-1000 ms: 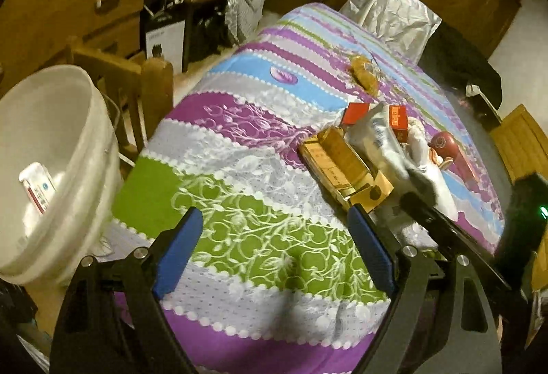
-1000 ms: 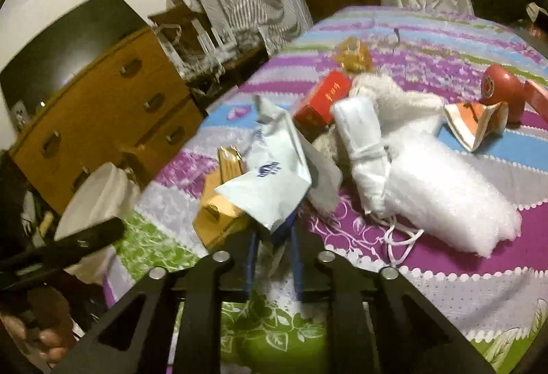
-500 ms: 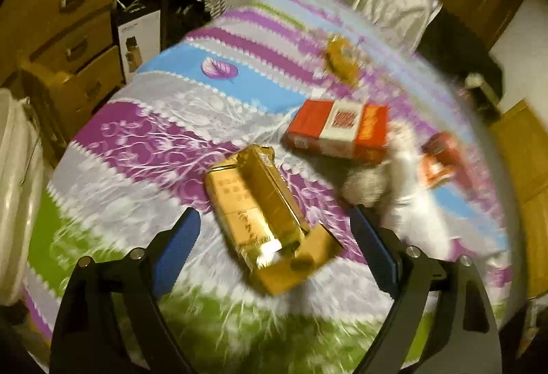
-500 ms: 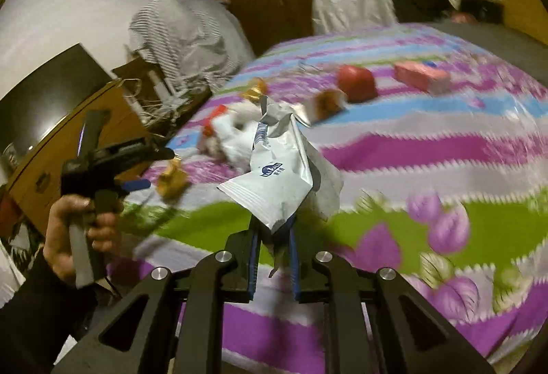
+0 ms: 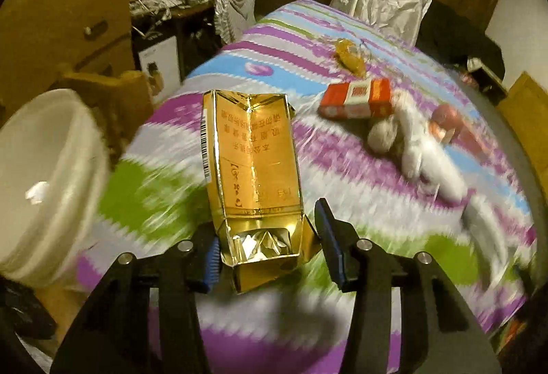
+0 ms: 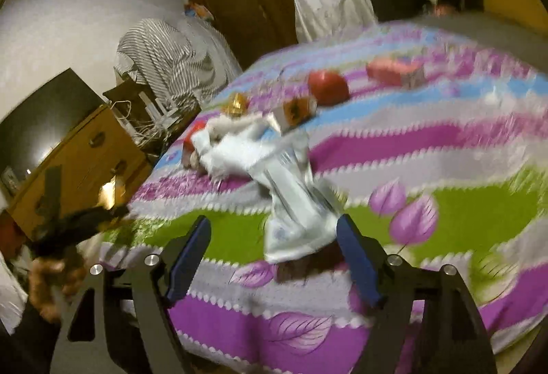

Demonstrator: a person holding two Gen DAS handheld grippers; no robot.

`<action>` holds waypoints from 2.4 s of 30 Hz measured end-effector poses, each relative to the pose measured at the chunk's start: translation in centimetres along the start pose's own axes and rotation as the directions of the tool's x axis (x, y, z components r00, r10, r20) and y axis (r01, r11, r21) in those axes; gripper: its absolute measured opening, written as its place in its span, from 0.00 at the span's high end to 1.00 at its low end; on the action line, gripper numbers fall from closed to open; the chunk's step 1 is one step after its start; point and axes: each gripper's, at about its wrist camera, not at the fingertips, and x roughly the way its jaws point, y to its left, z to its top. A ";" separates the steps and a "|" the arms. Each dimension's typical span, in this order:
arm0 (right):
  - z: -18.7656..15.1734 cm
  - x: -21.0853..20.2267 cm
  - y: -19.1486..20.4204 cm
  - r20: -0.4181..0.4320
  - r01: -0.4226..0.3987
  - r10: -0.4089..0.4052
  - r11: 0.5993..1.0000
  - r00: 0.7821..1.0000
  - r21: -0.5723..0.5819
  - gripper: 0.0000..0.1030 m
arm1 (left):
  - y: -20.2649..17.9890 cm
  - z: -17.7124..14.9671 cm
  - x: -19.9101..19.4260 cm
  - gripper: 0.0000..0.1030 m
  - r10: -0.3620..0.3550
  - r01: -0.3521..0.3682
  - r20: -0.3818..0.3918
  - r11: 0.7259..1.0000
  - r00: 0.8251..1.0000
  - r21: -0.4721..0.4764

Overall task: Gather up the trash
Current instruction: 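Grasp the gold foil packet with the left tool while the right tool grasps the white plastic bag, then carry the gold packet and white bag over the bucket with both tools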

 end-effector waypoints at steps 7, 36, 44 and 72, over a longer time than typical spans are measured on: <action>2.2 4.5 1.7 -0.078 0.133 -0.163 0.947 0.984 -0.292 0.26 | 0.6 -2.8 -1.3 0.55 -0.024 0.025 -0.048 0.999 0.999 0.026; -2.1 1.3 8.1 -0.205 -0.083 0.063 0.992 0.977 -0.094 0.69 | -5.3 -1.9 -5.8 0.55 0.025 -0.055 0.144 0.977 0.989 0.204; -2.7 1.6 9.0 -0.233 -0.152 0.158 0.988 0.960 0.041 0.69 | -4.7 -1.8 -7.4 0.55 0.042 -0.084 0.202 0.975 0.978 0.207; 5.9 11.1 41.1 -0.337 -0.480 0.409 0.862 0.848 -0.164 0.68 | 16.8 5.6 -13.7 0.55 0.356 -0.358 0.318 0.932 0.879 -0.055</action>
